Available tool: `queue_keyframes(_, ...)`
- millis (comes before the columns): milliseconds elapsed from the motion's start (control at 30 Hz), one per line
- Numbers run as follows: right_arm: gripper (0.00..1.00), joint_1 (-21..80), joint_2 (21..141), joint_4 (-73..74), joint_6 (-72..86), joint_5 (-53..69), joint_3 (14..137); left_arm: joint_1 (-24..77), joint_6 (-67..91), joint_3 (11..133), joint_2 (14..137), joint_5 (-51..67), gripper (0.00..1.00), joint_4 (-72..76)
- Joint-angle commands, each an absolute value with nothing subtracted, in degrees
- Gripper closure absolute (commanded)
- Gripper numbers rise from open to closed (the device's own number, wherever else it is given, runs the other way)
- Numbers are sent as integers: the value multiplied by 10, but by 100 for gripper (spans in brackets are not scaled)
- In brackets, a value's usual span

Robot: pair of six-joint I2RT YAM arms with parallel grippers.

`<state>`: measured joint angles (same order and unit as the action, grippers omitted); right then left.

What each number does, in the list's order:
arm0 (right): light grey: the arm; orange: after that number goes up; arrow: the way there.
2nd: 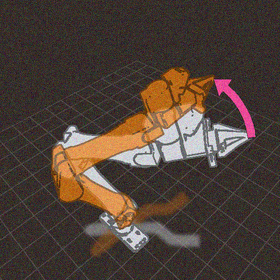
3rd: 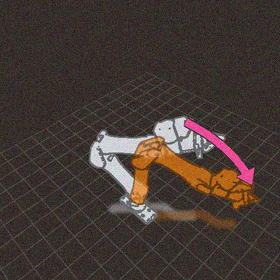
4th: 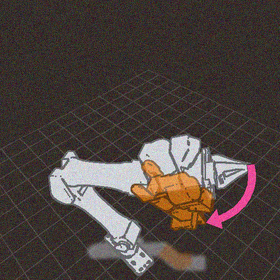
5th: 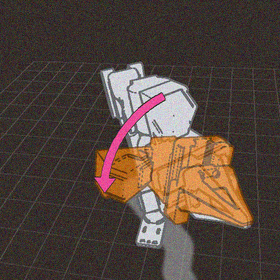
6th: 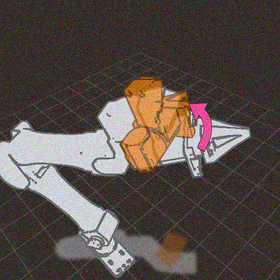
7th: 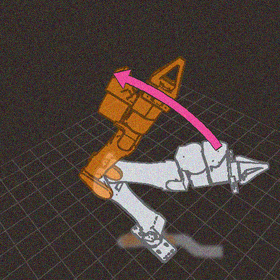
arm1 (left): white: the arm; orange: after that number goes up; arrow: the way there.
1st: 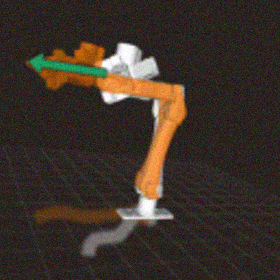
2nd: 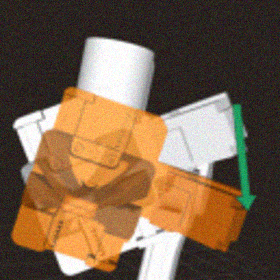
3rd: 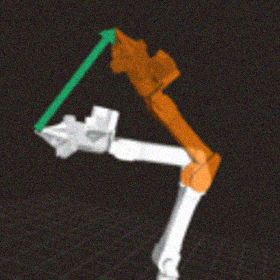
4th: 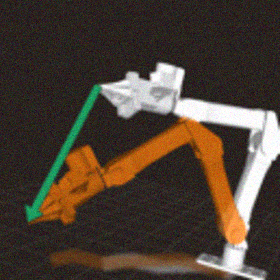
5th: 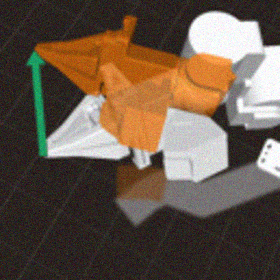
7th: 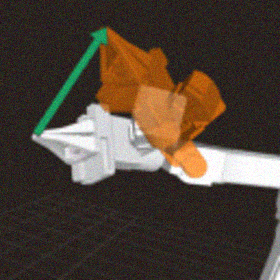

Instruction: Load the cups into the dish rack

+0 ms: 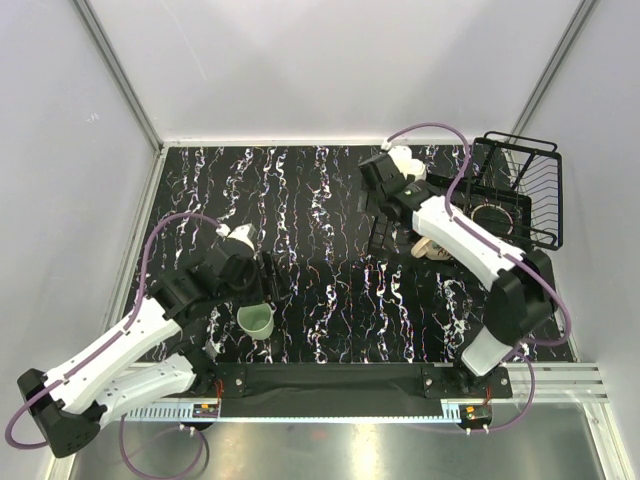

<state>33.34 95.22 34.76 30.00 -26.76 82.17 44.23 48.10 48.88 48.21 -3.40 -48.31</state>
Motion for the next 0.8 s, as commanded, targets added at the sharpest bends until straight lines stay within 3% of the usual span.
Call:
queue_keyframes(0,26,363,885,395,308,-243,807,445,534,505,485,-54,29,-500)
queue_keyframes(200,26,382,776,387,351,-183,737,451,612,487,485,-84,42,-533)
queue_keyframes(400,26,386,668,329,374,-129,671,458,682,477,507,-109,43,-562)
queue_keyframes(767,26,387,650,338,367,-69,644,472,757,465,536,-141,40,-609)
